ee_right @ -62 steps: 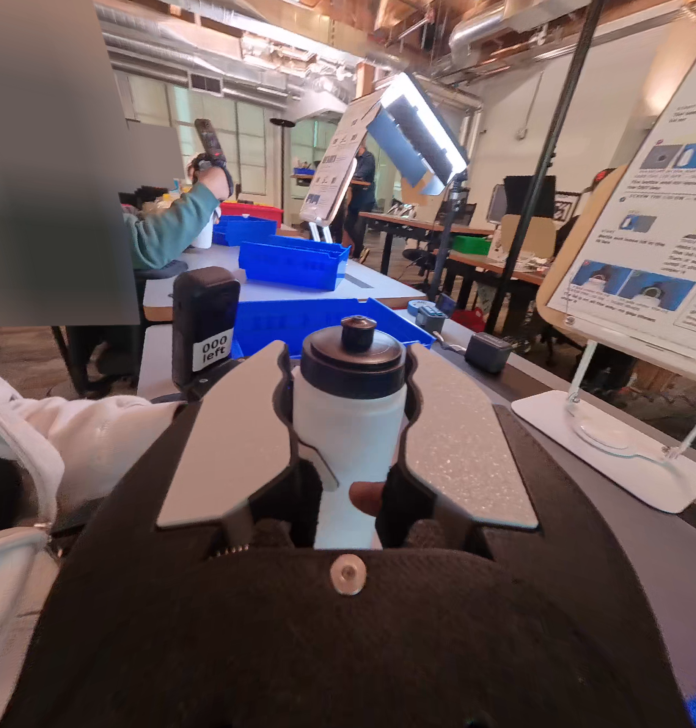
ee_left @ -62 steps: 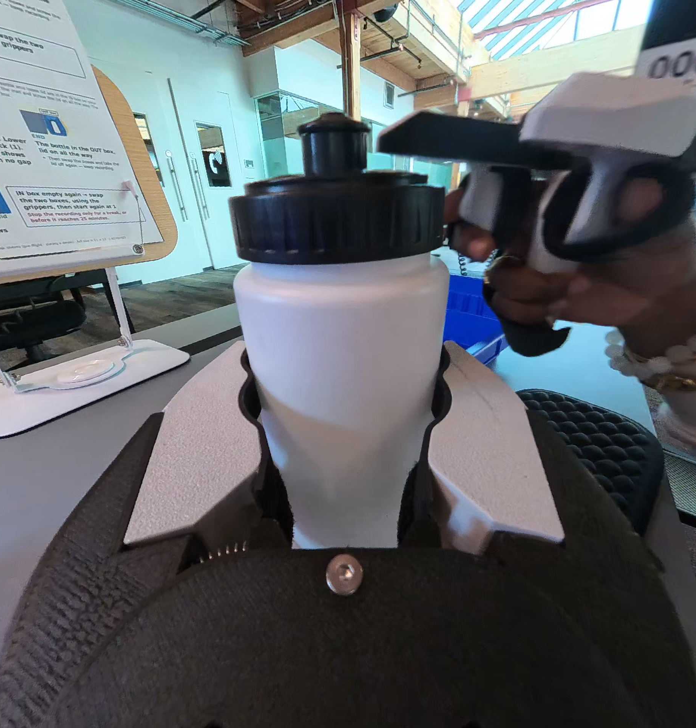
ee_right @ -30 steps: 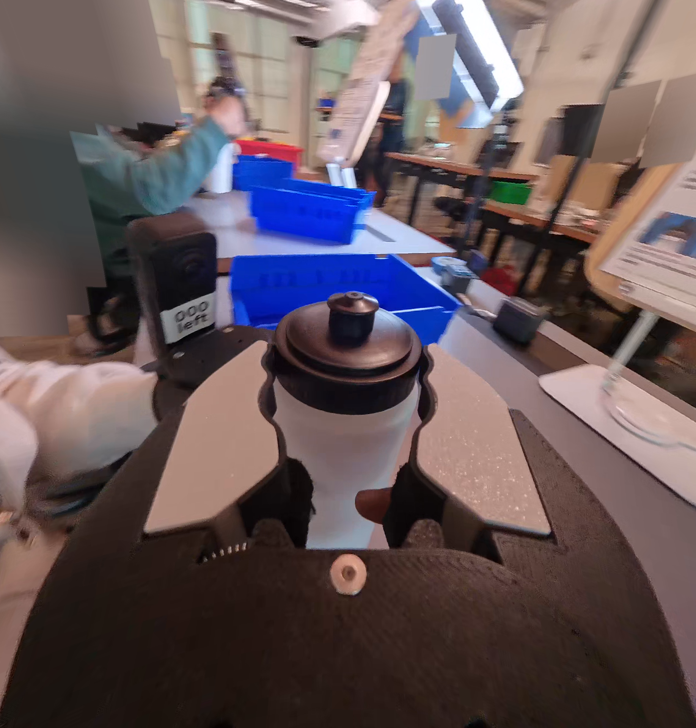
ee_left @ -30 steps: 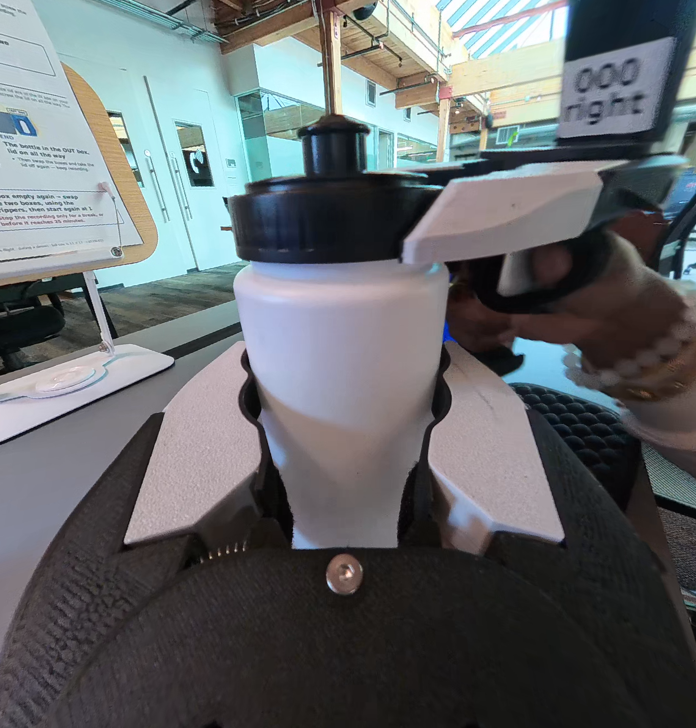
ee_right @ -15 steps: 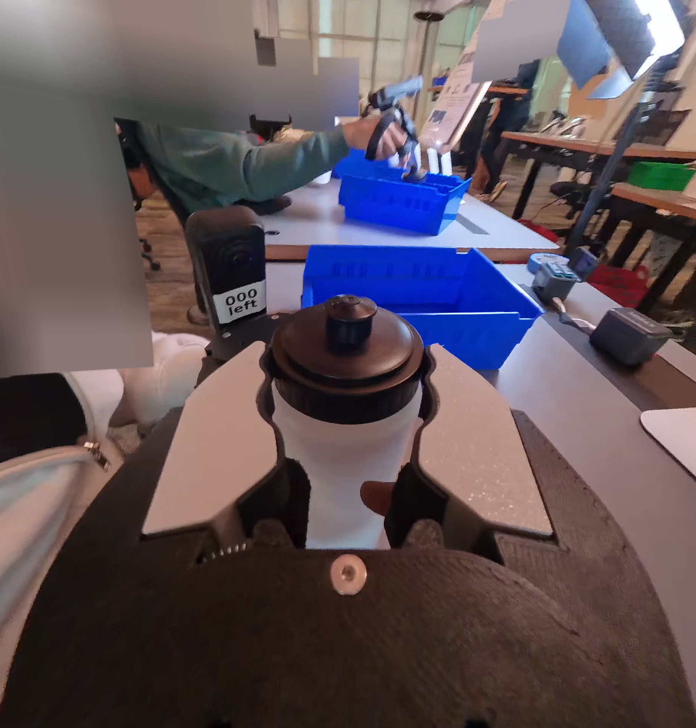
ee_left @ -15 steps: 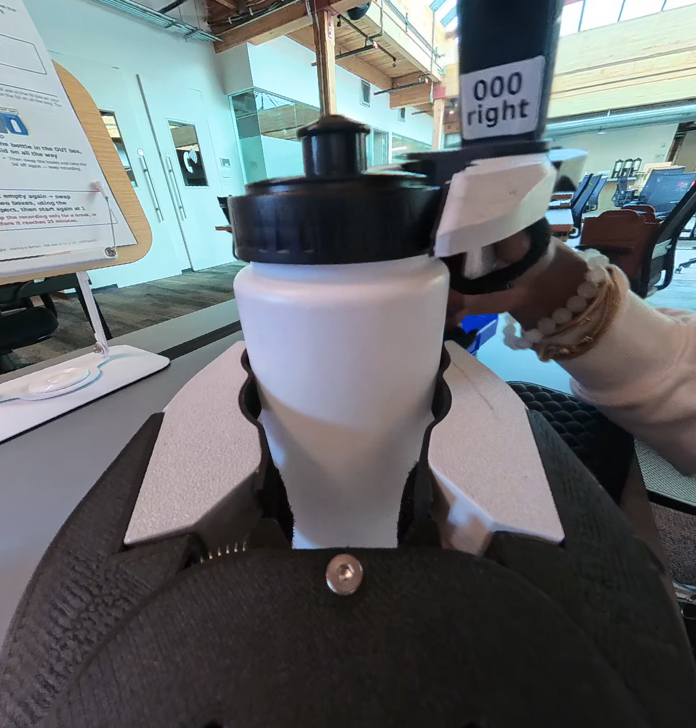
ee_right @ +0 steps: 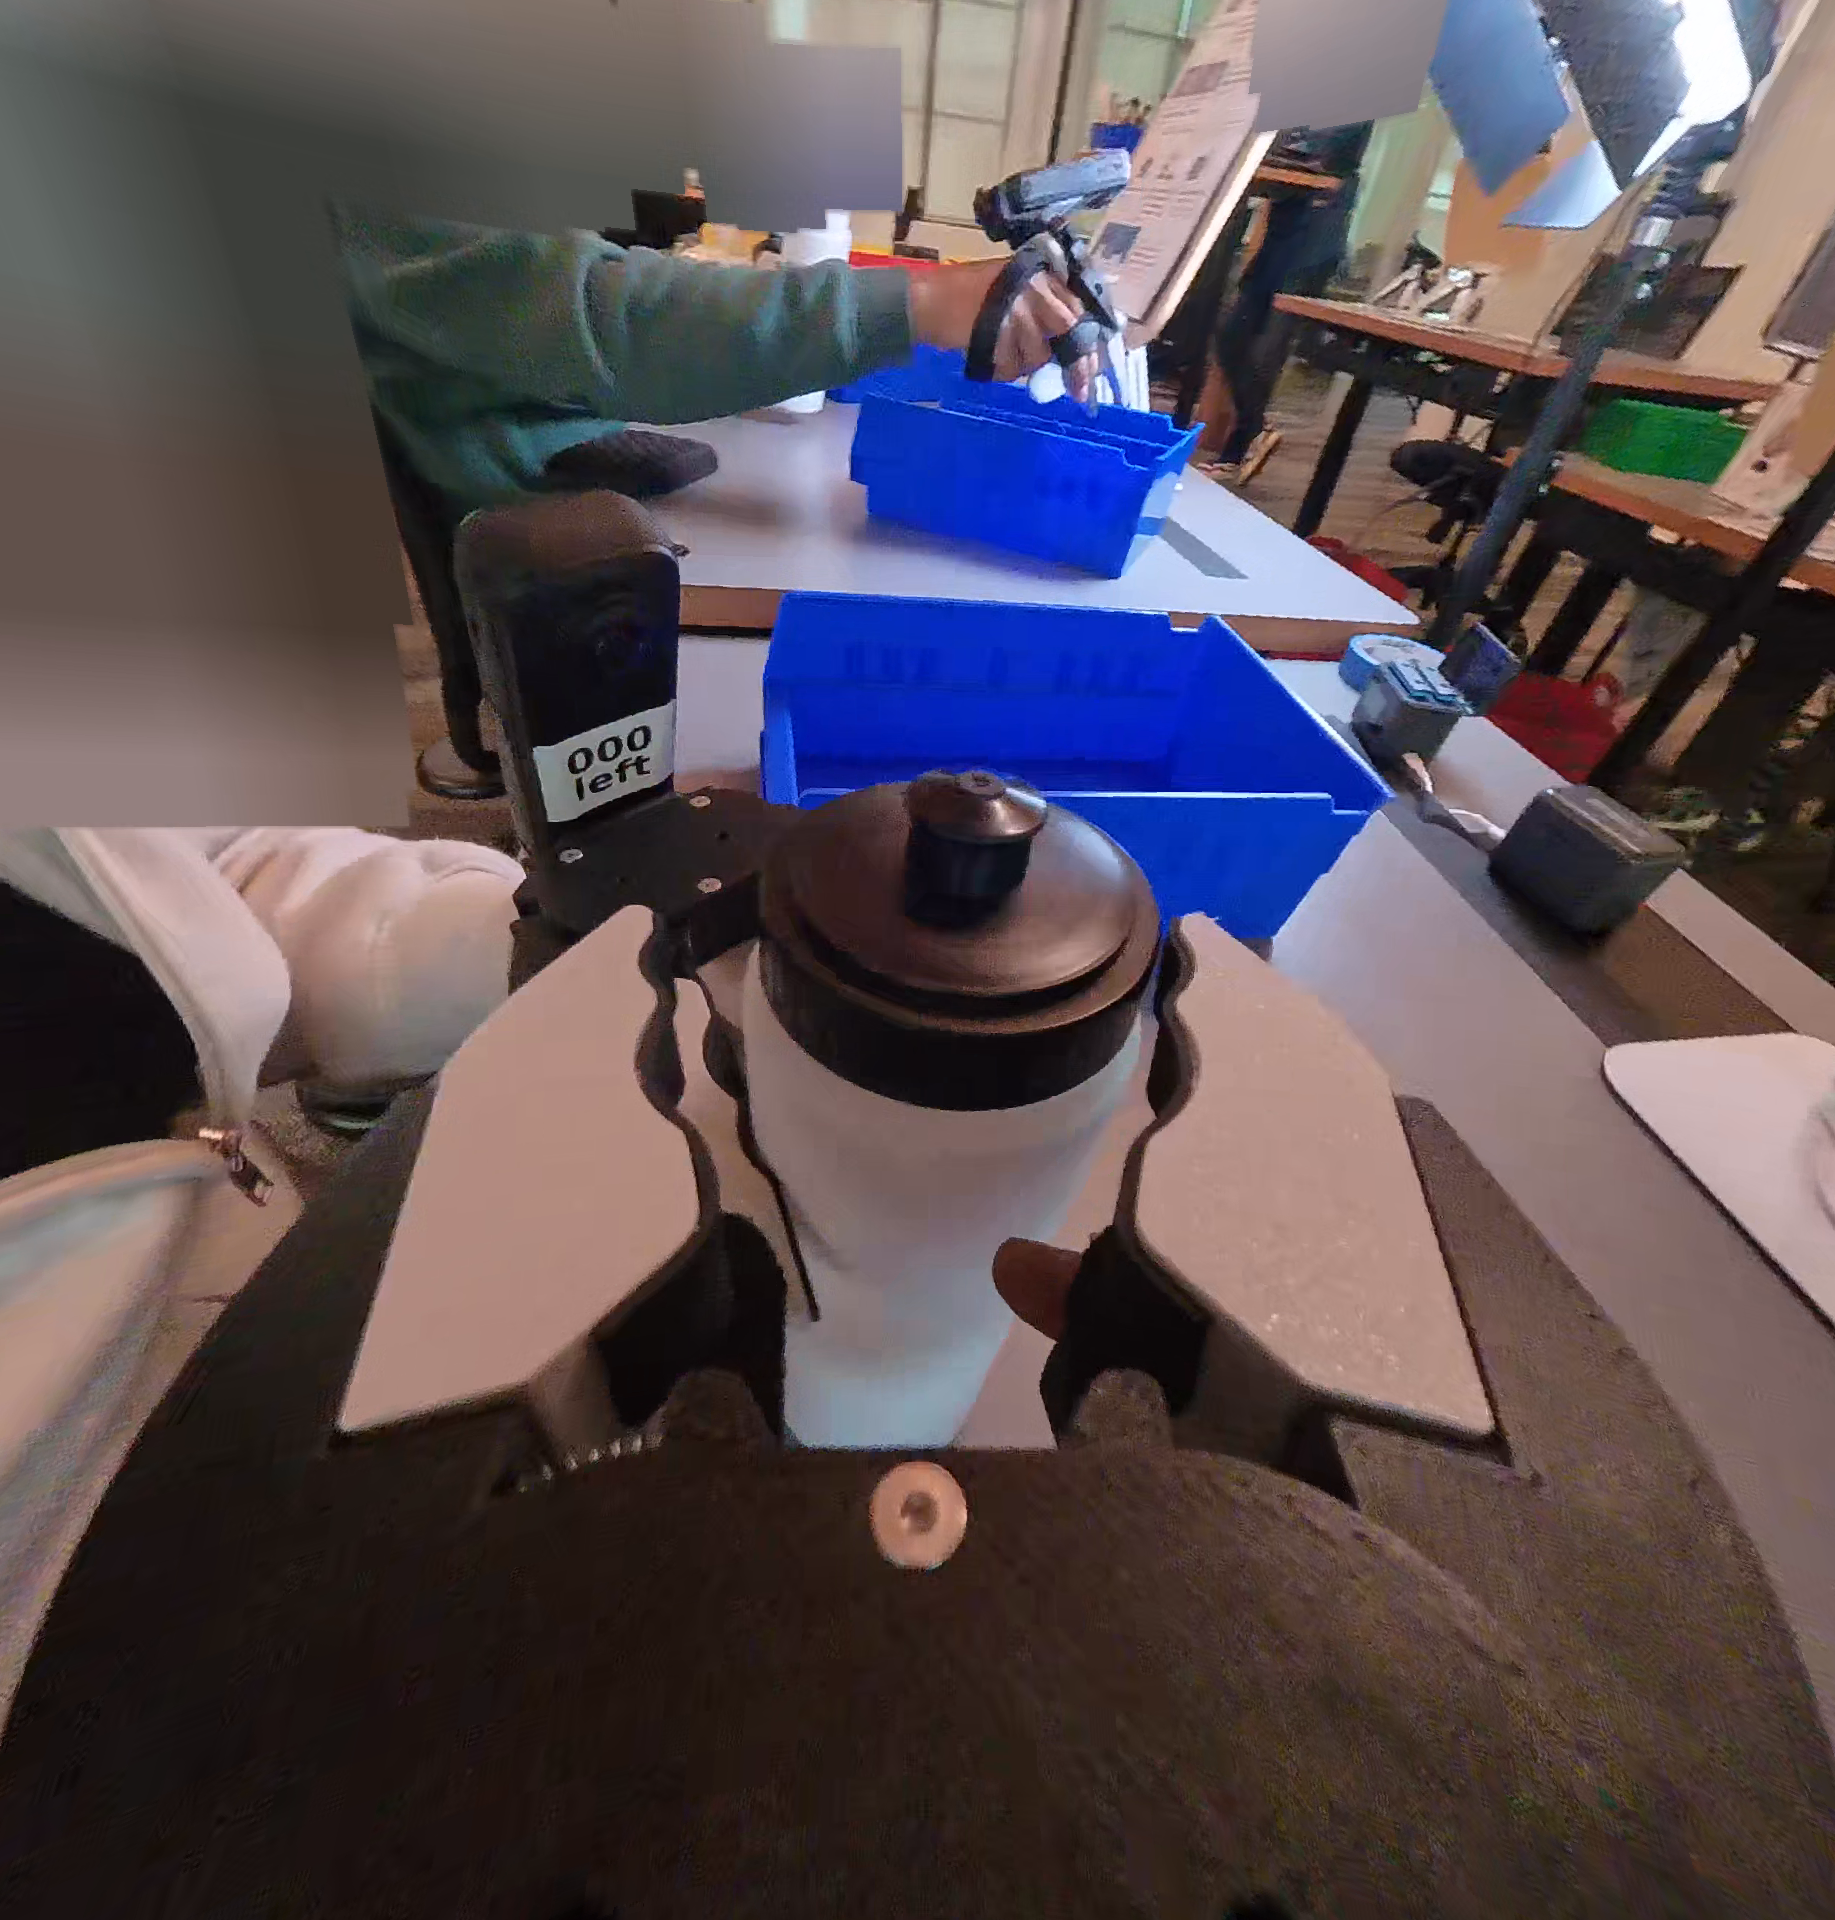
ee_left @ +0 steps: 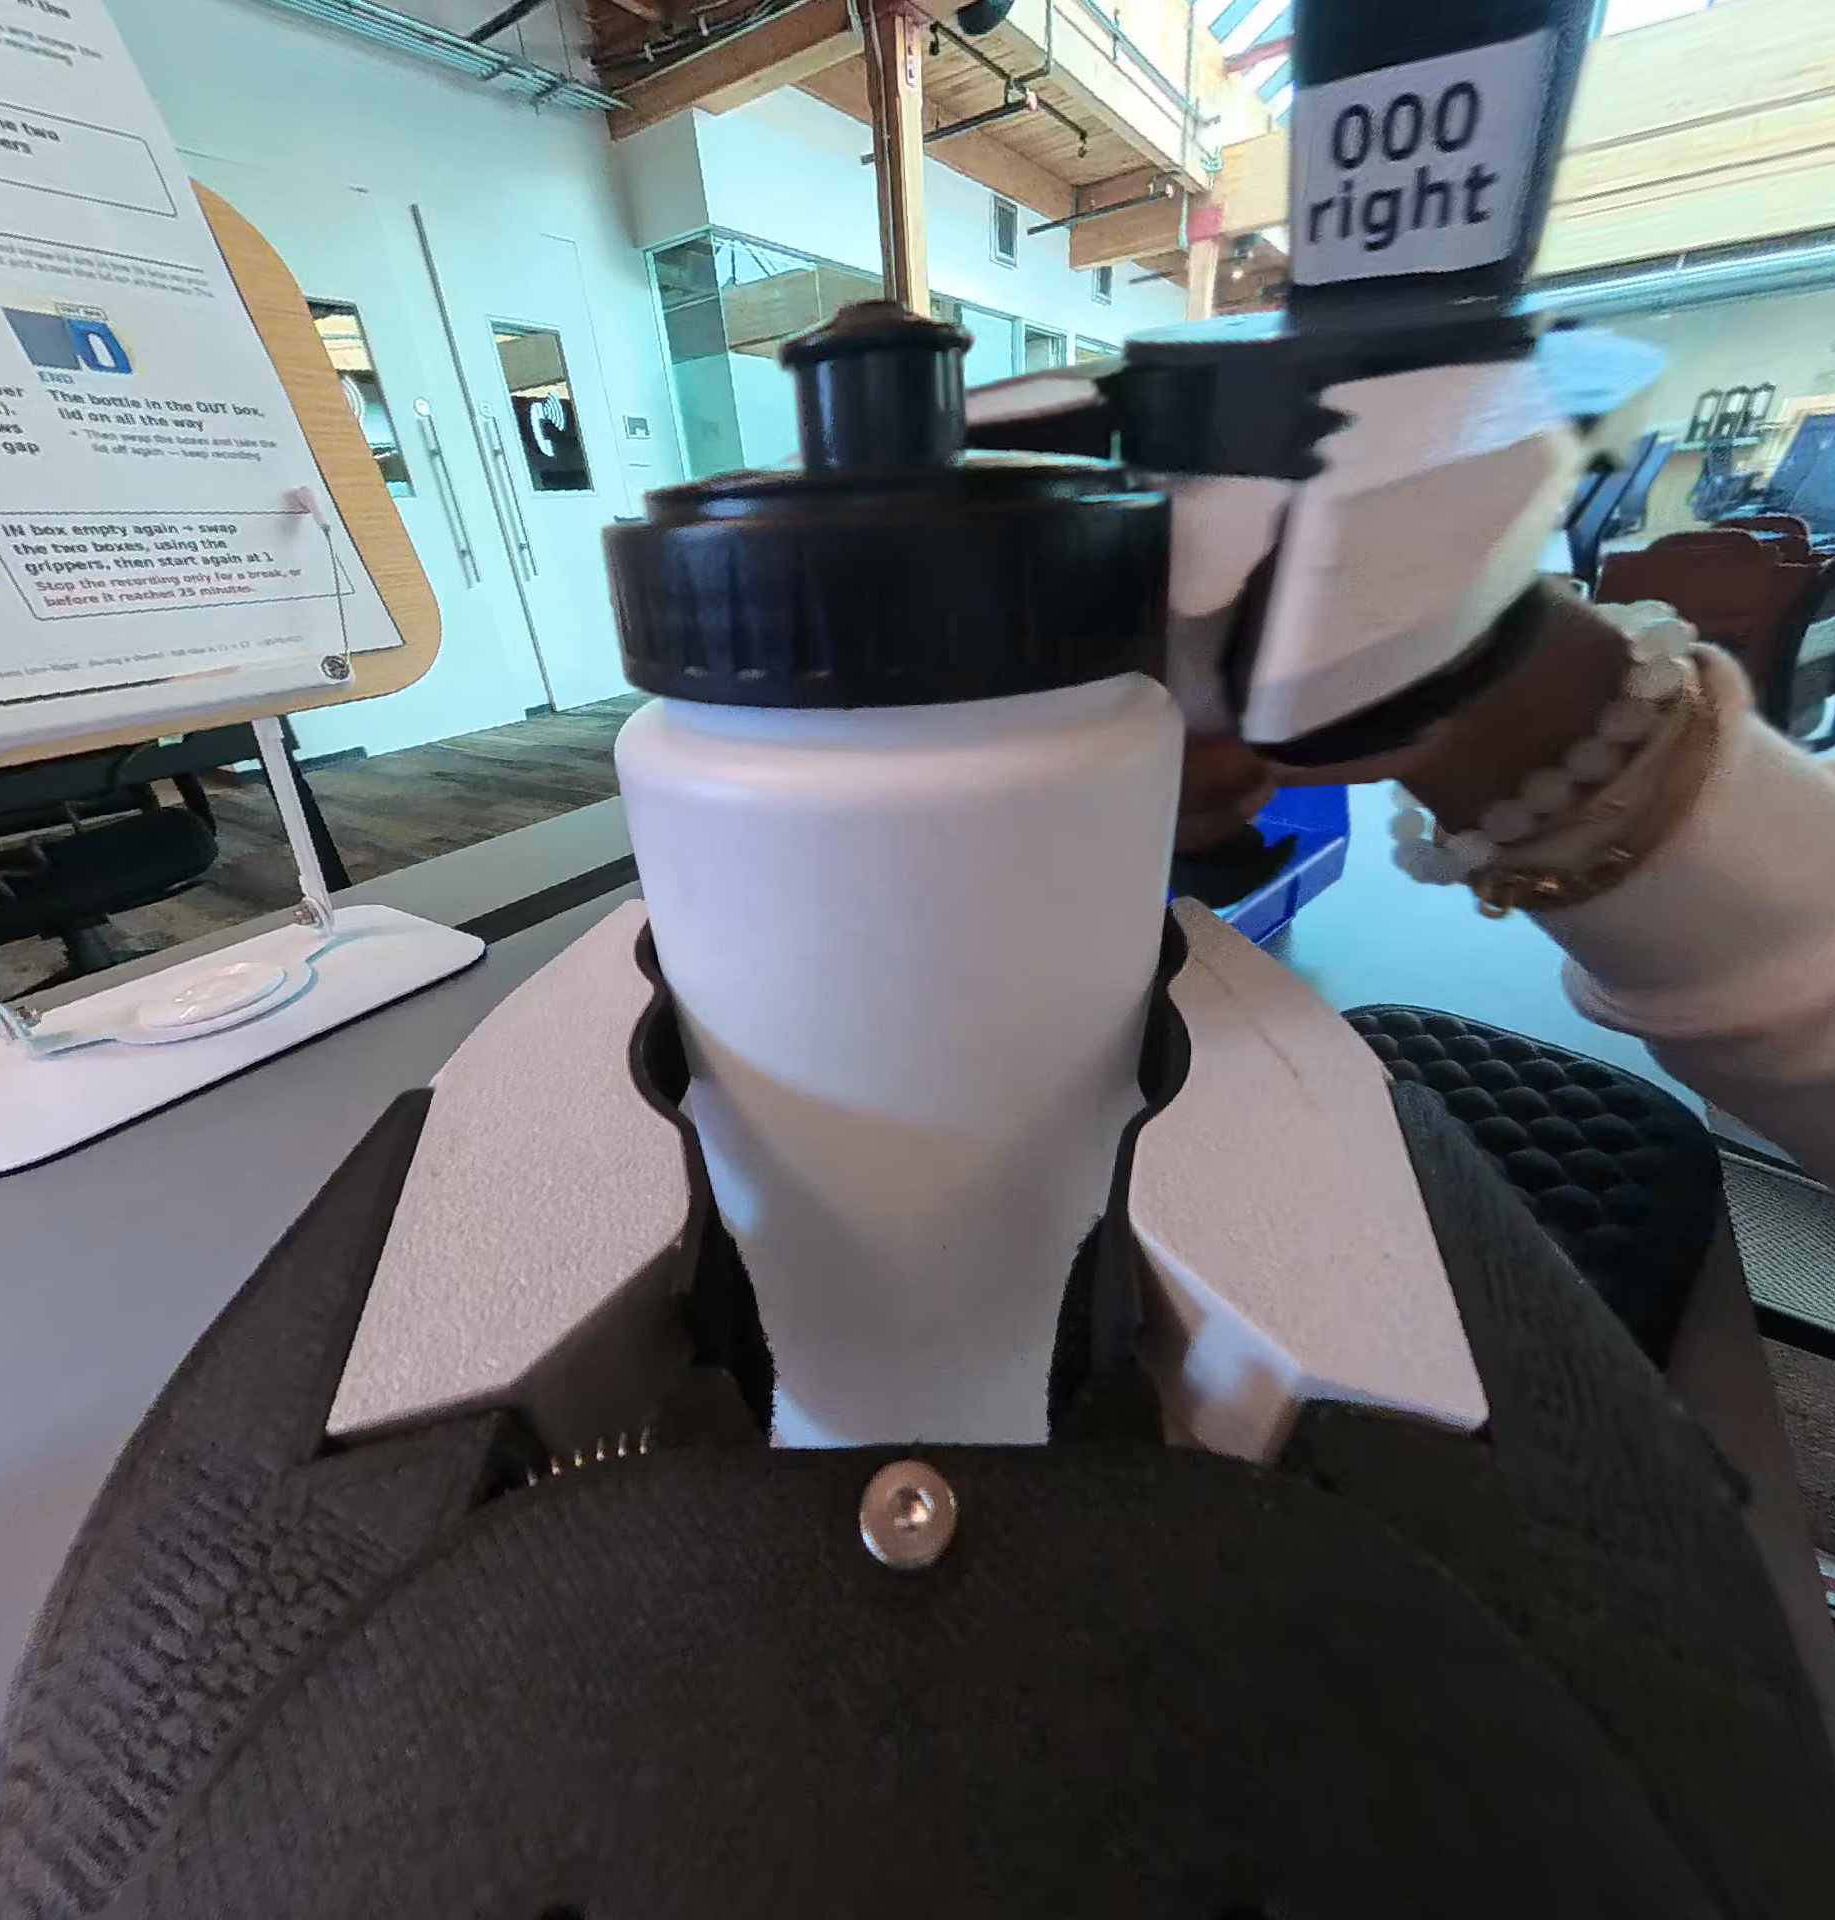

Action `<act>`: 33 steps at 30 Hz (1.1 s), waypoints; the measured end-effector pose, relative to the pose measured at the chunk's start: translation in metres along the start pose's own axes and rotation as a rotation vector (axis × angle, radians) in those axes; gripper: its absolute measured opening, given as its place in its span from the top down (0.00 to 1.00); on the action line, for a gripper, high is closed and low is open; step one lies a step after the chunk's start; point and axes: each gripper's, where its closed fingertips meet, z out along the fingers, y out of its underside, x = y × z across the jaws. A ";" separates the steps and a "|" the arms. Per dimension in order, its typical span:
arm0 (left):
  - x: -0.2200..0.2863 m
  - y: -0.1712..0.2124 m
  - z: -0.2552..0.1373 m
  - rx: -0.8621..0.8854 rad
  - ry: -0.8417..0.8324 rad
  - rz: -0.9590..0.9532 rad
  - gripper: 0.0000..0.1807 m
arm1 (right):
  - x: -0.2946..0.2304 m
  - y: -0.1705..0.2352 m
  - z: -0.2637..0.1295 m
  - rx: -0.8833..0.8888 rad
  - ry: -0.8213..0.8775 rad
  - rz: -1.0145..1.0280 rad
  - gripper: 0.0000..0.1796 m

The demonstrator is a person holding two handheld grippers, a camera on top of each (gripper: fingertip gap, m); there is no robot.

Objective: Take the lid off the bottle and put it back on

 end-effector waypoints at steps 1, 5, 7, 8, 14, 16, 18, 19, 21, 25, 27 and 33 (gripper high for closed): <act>0.001 0.000 0.000 0.001 0.002 0.005 0.52 | 0.002 0.000 0.001 0.006 -0.030 -0.023 0.54; 0.000 0.000 -0.001 0.004 -0.005 0.002 0.52 | 0.004 -0.002 0.003 0.068 -0.054 -0.060 0.58; -0.002 0.000 -0.001 -0.001 -0.027 0.002 0.52 | 0.006 -0.003 0.003 0.123 -0.017 -0.026 0.59; -0.003 0.000 -0.001 -0.003 -0.040 -0.003 0.52 | 0.008 -0.003 0.003 0.145 0.032 0.001 0.59; -0.005 -0.001 -0.002 0.009 -0.062 0.015 0.52 | 0.012 0.000 0.003 0.073 0.506 0.042 0.59; -0.004 -0.001 -0.002 0.010 -0.048 0.004 0.52 | 0.008 0.001 0.005 0.014 0.409 -0.026 0.54; -0.001 0.000 -0.002 0.005 -0.011 -0.024 0.52 | 0.000 0.002 0.009 -0.011 0.198 -0.025 0.45; 0.002 0.000 -0.002 0.006 0.014 -0.030 0.52 | -0.004 0.003 0.009 -0.023 0.088 -0.002 0.43; 0.007 -0.001 -0.002 0.007 0.054 -0.032 0.52 | -0.006 0.001 0.007 -0.017 -0.070 0.018 0.47; 0.011 -0.001 -0.002 0.007 0.080 -0.032 0.52 | -0.005 0.002 0.007 0.008 -0.172 -0.044 0.56; 0.009 -0.001 -0.003 0.006 0.062 -0.034 0.52 | -0.004 0.001 0.009 0.037 -0.113 0.011 0.57; 0.009 -0.001 -0.001 0.001 0.029 0.004 0.52 | 0.009 0.003 0.003 0.017 0.423 0.045 0.56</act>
